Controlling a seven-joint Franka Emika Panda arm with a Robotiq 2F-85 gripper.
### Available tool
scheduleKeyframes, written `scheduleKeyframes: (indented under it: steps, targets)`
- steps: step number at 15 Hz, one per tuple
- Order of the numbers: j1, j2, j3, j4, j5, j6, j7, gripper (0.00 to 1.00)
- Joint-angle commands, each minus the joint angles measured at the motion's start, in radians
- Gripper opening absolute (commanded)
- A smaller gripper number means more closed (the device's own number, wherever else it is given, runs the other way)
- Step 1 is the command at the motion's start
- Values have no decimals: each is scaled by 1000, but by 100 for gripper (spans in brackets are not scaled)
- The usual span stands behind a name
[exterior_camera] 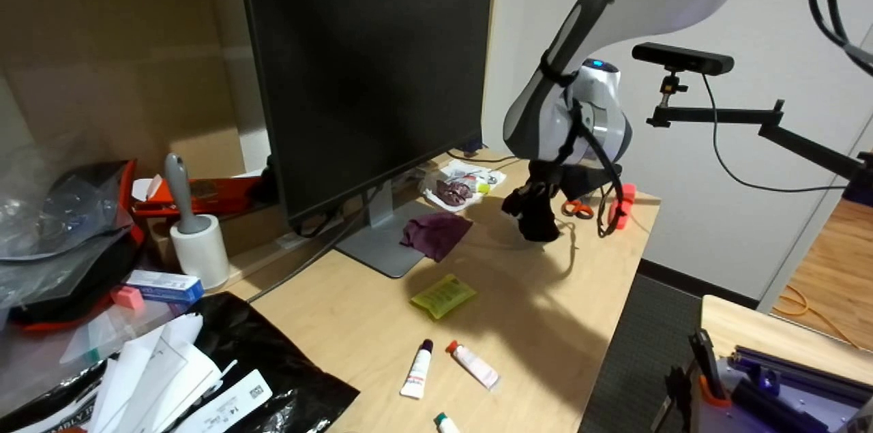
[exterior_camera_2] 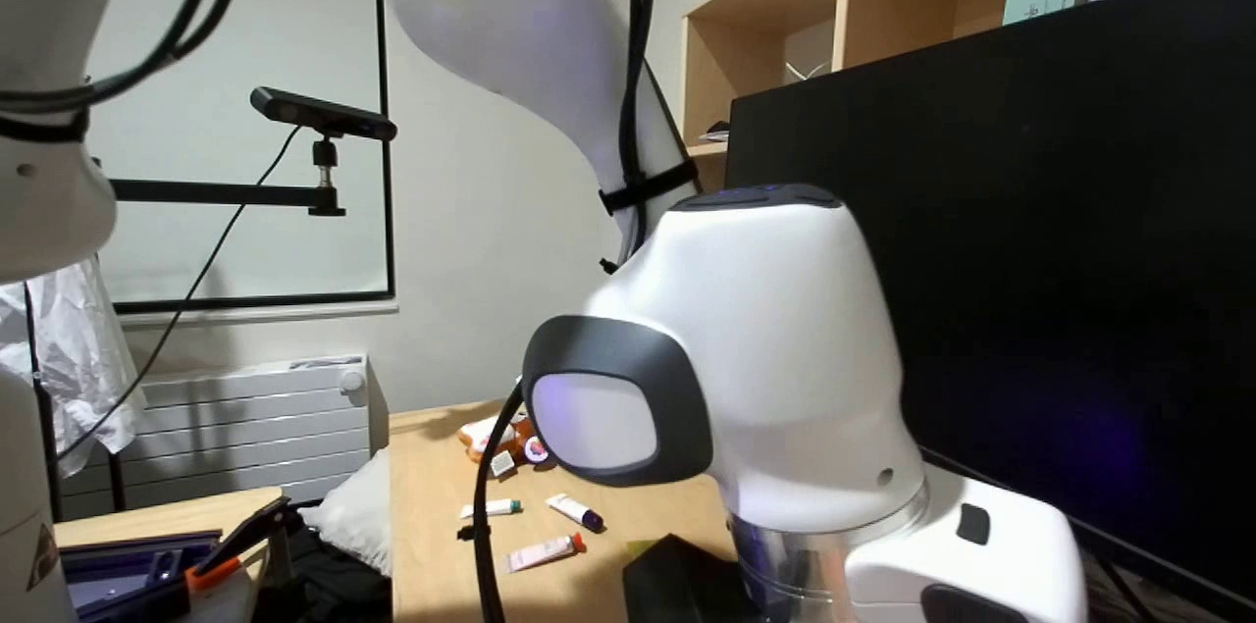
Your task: Move the purse to the right
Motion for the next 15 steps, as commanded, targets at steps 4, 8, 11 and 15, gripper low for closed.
scheduleKeyframes:
  steps: [4, 8, 11, 15]
  targets:
    - [-56, 60, 43, 12, -87, -43, -150, 5]
    - [-47, 67, 6, 45, -202, -176, -222, 5]
    - [-105, 50, 49, 53, -366, -218, -212, 5]
    - [-143, 60, 78, 64, -477, -241, -215, 5]
